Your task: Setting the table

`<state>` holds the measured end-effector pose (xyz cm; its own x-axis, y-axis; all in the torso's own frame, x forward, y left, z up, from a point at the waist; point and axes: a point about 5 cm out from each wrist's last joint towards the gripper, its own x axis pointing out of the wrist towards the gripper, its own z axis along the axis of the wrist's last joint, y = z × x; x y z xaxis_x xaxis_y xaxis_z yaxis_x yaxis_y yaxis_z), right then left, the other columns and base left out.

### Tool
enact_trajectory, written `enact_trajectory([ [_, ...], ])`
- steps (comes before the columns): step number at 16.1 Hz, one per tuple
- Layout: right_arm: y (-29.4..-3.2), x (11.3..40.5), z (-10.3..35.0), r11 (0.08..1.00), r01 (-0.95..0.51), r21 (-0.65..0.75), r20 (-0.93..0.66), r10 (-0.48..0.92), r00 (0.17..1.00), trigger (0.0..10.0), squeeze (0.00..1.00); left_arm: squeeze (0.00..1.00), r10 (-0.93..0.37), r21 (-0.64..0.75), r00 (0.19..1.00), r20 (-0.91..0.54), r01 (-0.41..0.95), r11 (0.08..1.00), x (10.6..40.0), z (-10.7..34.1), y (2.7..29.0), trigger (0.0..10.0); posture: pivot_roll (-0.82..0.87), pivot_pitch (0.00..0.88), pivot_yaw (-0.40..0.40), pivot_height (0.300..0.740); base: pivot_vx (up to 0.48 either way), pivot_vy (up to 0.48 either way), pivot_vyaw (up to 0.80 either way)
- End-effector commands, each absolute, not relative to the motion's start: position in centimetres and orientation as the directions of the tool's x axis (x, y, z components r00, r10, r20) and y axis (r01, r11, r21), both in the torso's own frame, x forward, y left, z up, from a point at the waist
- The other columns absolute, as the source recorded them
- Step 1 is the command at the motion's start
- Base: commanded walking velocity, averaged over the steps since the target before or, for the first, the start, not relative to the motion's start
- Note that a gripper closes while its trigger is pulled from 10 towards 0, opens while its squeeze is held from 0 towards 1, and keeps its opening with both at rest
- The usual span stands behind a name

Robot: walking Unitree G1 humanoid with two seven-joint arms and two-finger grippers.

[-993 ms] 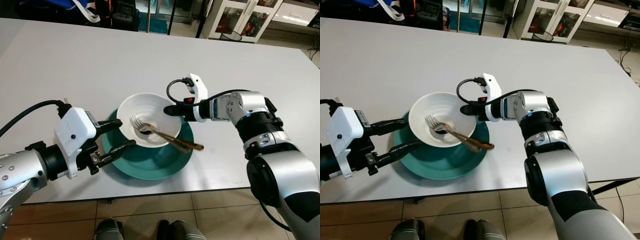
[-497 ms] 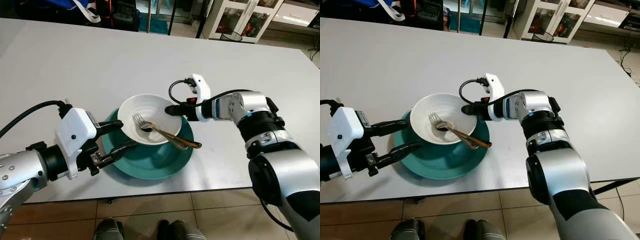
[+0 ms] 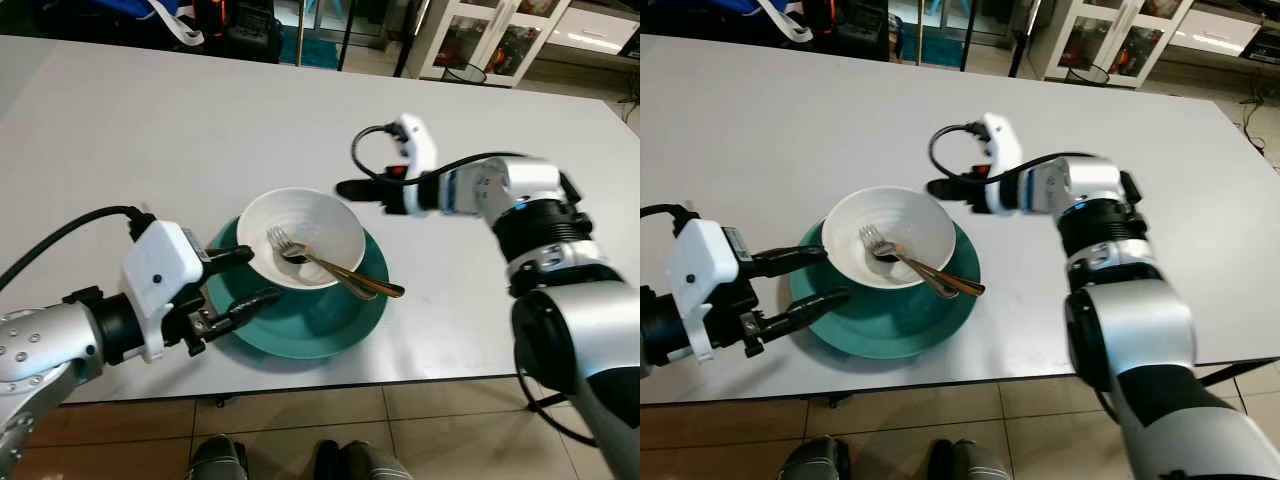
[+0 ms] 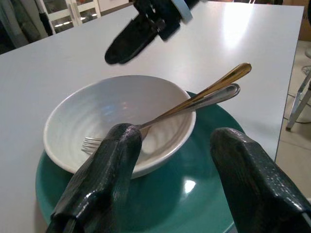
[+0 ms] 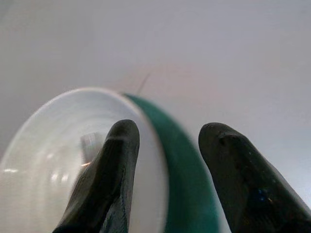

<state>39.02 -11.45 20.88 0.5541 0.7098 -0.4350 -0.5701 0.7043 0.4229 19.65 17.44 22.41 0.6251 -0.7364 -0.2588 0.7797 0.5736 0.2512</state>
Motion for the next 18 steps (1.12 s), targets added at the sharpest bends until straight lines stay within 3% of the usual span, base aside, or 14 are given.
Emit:
enact_trajectory([
  [1, -12.5, 39.5, 22.5, 0.727, -0.59, 0.351, -0.399, 0.686, 0.608, 10.0, 0.0, 0.0, -0.739, 0.286, 0.633, -0.232, 0.77, 0.57, 19.9, 22.6, 17.0, 10.0, 0.15, 0.075, -0.169, 0.74, 0.0, 0.0, 0.0],
  [2, -13.5, 39.7, 24.2, 0.733, -0.613, 0.296, -0.291, 0.68, 0.673, 10.0, 0.0, 0.0, -0.702, 0.328, 0.69, -0.175, 0.713, 0.619, 20.6, 22.8, 16.8, 10.0, 0.15, 0.069, -0.181, 0.74, 0.0, 0.0, 0.0],
  [4, -15.9, 38.9, 27.4, 0.797, -0.588, 0.138, -0.016, 0.596, 0.803, 10.0, 0.0, 0.0, -0.518, 0.291, 0.855, -0.024, 0.502, 0.815, 23.0, 22.4, 15.5, 10.0, 0.15, 0.054, -0.196, 0.74, 0.0, 0.0, 0.0],
  [6, -17.1, 35.2, 28.3, 0.892, -0.452, 0.022, 0.204, 0.439, 0.875, 10.0, 0.0, 0.0, -0.424, 0.28, 0.904, 0.058, 0.393, 0.876, 23.7, 22.3, 14.0, 10.0, 0.15, 0.042, -0.179, 0.74, 0.0, 0.0, 0.0],
  [8, -17.0, 32.6, 27.5, 0.936, -0.35, 0.039, 0.255, 0.329, 0.909, 10.0, 0.0, 0.0, -0.379, 0.272, 0.92, 0.102, 0.341, 0.9, 24.0, 22.5, 13.7, 10.0, 0.14, 0.033, -0.144, 0.74, 0.0, 0.48, 0.0],
  [9, -16.3, 29.0, 25.9, 0.968, -0.246, 0.049, 0.307, 0.22, 0.926, 10.0, 0.0, 0.0, -0.349, 0.256, 0.928, 0.132, 0.308, 0.916, 24.6, 22.8, 13.8, 10.0, 0.1, 0.024, -0.08, 0.74, 0.0, 0.48, 0.0],
  [12, -16.4, 25.6, 24.4, 0.976, -0.175, 0.128, 0.348, 0.121, 0.93, 10.0, 0.0, 0.0, -0.324, 0.282, 0.927, 0.19, 0.265, 0.922, 25.5, 23.9, 13.7, 10.0, 0.08, 0.019, -0.019, 0.74, 0.0, 0.48, 0.0],
  [16, -17.0, 24.1, 24.5, 0.988, -0.093, 0.127, 0.337, 0.045, 0.94, 10.0, 0.0, 0.0, -0.305, 0.256, 0.93, 0.206, 0.25, 0.934, 26.2, 24.7, 14.1, 10.0, 0.08, 0.02, 0.018, 0.74, 0.0, 0.48, 0.0],
  [18, -16.7, 24.5, 24.1, 0.988, -0.079, 0.132, 0.298, 0.036, 0.954, 10.0, 0.0, 0.0, -0.27, 0.239, 0.957, 0.107, 0.239, 0.941, 26.4, 22.4, 14.1, 10.0, 0.06, 0.04, 0.017, 0.74, 0.0, 0.48, 0.0],
])
